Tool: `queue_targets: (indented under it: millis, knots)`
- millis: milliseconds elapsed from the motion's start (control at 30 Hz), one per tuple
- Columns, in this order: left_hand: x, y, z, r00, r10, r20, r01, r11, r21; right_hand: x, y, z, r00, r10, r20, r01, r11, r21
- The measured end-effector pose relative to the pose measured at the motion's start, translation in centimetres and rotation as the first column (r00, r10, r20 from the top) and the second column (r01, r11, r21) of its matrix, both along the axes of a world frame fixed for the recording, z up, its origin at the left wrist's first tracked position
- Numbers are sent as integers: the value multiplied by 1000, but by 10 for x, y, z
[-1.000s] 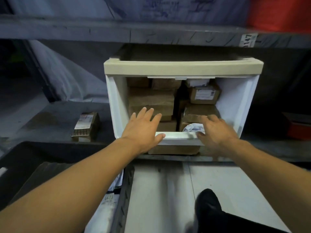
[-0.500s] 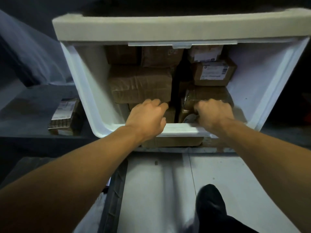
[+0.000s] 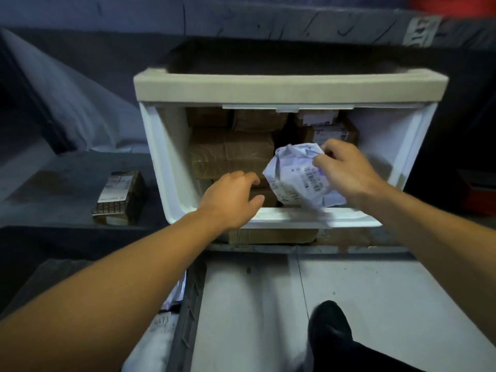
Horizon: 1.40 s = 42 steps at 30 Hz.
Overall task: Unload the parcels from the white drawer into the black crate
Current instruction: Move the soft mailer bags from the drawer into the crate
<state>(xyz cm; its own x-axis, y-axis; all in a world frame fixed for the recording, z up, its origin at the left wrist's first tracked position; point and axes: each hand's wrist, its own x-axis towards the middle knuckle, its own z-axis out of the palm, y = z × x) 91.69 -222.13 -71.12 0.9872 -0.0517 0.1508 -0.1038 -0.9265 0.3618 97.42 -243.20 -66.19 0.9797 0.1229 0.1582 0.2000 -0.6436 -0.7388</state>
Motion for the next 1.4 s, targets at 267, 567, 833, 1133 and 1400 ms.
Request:
queue_targets:
  millis: [267, 567, 833, 1133, 1400]
  knots:
    - [-48, 10, 48, 927, -17, -374, -353, 296, -888, -60, 36, 29, 958, 92, -270, 86, 809, 581]
    - [-99, 64, 65, 942, 126, -310, -330, 199, -923, -109, 83, 34, 940, 183, -289, 43, 775, 631]
    - [-104, 73, 53, 916, 364, -167, -302, 354, -885, -115, 108, 18, 948, 101, -301, 109, 788, 606]
    - [-96, 74, 42, 820, 531, -213, -281, 49, -959, -113, 115, 13, 789, 408, -460, 157, 589, 792]
    - [-110, 56, 51, 932, 270, -241, -249, -8, -969, -108, 114, 15, 846, 306, -436, 186, 597, 780]
